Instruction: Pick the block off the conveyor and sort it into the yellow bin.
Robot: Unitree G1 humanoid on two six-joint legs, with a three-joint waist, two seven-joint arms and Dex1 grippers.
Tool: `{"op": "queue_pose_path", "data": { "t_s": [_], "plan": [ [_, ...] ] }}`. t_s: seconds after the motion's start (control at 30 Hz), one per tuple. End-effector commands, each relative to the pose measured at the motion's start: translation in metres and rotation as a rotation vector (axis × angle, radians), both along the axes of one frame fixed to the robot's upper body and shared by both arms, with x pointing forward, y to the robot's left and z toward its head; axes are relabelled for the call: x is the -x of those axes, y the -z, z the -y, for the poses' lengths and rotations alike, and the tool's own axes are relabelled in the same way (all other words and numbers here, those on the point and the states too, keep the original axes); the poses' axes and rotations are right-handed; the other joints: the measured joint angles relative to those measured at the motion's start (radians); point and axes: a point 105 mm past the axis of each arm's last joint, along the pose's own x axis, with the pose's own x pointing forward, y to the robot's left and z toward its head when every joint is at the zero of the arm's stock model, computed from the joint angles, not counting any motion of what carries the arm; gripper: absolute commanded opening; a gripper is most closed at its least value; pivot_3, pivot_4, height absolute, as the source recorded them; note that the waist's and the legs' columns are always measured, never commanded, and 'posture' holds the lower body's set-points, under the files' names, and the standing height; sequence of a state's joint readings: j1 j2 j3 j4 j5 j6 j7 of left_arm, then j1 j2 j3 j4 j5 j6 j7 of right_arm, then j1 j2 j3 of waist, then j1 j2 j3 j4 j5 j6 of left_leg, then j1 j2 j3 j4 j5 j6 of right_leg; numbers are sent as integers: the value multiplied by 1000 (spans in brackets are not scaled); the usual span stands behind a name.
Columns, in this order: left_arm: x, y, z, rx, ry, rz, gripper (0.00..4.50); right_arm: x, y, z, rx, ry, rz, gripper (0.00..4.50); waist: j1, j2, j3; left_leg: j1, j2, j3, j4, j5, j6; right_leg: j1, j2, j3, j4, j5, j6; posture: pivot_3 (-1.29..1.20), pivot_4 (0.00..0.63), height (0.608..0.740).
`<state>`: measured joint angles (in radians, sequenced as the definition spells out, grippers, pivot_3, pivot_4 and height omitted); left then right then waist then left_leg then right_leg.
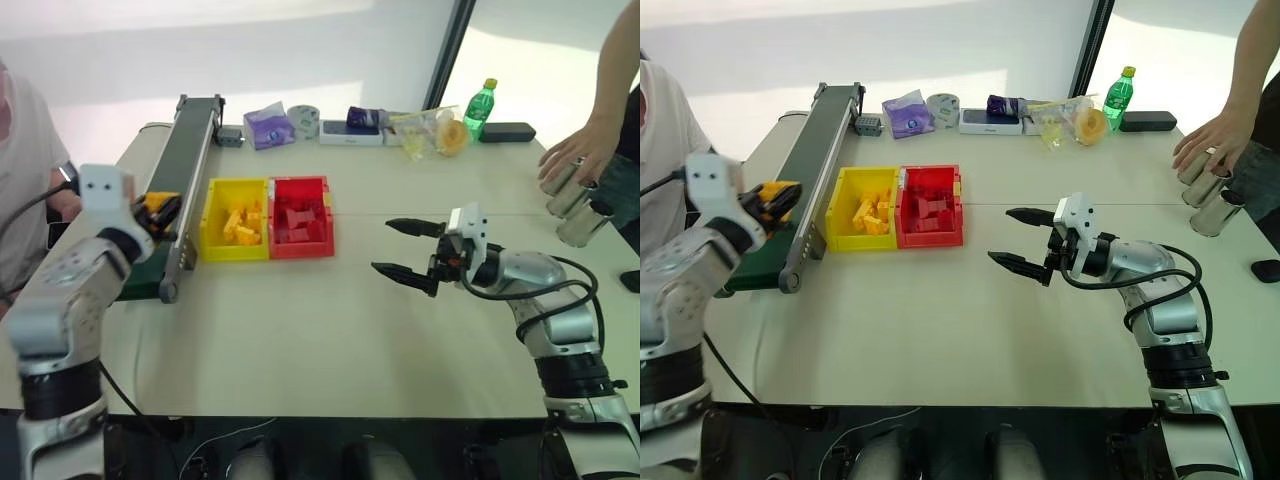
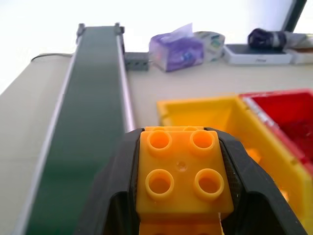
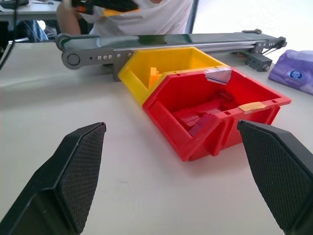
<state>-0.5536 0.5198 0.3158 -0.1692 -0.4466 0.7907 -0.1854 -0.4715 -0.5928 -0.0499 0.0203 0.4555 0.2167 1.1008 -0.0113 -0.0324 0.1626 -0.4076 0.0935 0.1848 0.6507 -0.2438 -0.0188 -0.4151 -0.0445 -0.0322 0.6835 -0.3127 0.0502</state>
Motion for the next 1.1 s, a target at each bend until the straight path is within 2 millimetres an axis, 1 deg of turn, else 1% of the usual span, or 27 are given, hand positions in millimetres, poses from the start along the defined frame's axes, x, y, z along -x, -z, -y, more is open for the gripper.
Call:
{"op": "queue_pose_path", "data": {
  "t_s": [0.03,0.1,0.17,0.23,0.33,0.37,0.4,0.47,0.5,0.53,0.57,0.67,0.73,0.8,0.87,0.9,0.97,1.03,1.1],
  "plan": [
    [-22,-2,16,10,-6,35,1376,3,-15,-3,-25,-5,56,4500,-2,0,0,0,0,0,0,0,0,0,0,0,0,0,0,0,150,740],
    [-36,7,29,6,8,20,1376,4,-16,-4,-31,-1,56,4500,-2,0,0,0,0,0,0,0,0,0,0,0,0,0,0,0,150,740],
    [-46,15,37,3,23,7,1376,5,-16,-4,-35,1,58,4500,-3,0,0,0,0,1,0,0,0,-1,1,0,0,0,0,0,150,740],
    [-53,18,43,-14,31,15,1376,6,-18,-5,-38,3,59,4500,-4,0,0,0,0,1,0,0,0,-1,1,0,0,0,0,0,150,740],
    [-63,21,47,7,43,9,1376,7,-18,-5,-36,11,60,4500,-2,0,0,-1,0,1,0,0,0,-2,1,0,0,0,0,0,150,740],
    [-65,20,49,20,58,11,2412,7,-18,-5,-37,14,60,4500,-2,0,0,-1,0,1,0,0,0,-2,1,0,0,0,0,0,150,740],
    [-65,19,50,20,59,18,2731,8,-18,-5,-38,15,59,4500,-1,0,0,-1,0,1,0,0,0,-2,1,0,0,0,0,0,150,740],
    [-66,15,50,18,57,35,3819,9,-18,-5,-36,17,58,4500,-1,0,0,-1,0,1,0,0,0,-2,1,0,0,0,0,0,150,740],
    [-65,13,51,17,63,45,4293,9,-18,-4,-34,20,57,4500,-1,0,0,-1,0,1,0,0,0,-2,1,0,0,0,0,0,150,740],
    [-64,11,53,18,76,56,4456,10,-18,-4,-34,22,56,4500,-1,0,0,-1,0,1,0,0,0,-2,1,0,0,0,0,0,150,740],
    [-61,8,53,18,81,76,4456,10,-18,-5,-32,22,57,4500,-1,0,0,-1,0,1,0,0,0,-2,1,0,0,0,0,0,150,740],
    [-49,0,43,24,74,113,4456,12,-17,-4,-23,26,58,4500,-3,0,0,-1,0,1,0,0,0,-2,1,0,0,0,0,0,150,740],
    [-37,-2,33,22,82,126,4456,12,-17,-3,-21,31,57,4500,-6,0,0,-1,0,1,0,0,0,-2,1,0,0,0,0,0,150,740],
    [-18,-7,22,20,113,151,4456,11,-17,-1,-16,35,57,4500,-9,0,0,-1,1,1,0,0,-1,-2,1,0,0,0,0,0,150,740],
    [4,-8,10,-54,136,163,4456,10,-17,1,-10,40,58,4500,-14,0,0,-1,3,2,-1,1,-1,-4,1,1,0,0,0,0,150,740],
    [10,-9,8,-84,145,168,4456,10,-16,2,-8,42,59,4500,-13,0,0,-1,4,2,-1,1,-1,-4,1,1,0,0,0,0,150,740],
    [27,-10,0,-67,176,161,4456,9,-16,3,-6,43,59,4500,-7,0,0,-1,4,2,-1,1,-1,-4,1,1,1,0,0,0,150,740],
    [47,-8,-10,-71,222,154,4456,8,-14,5,-5,42,58,4500,-2,0,0,-1,3,2,0,1,-1,-3,0,1,1,0,0,0,150,740],
    [66,0,-22,-93,228,122,4456,7,-12,6,-3,39,56,4500,-3,0,0,-1,3,2,0,0,-1,-2,0,1,0,0,0,0,150,740]
  ]
}}
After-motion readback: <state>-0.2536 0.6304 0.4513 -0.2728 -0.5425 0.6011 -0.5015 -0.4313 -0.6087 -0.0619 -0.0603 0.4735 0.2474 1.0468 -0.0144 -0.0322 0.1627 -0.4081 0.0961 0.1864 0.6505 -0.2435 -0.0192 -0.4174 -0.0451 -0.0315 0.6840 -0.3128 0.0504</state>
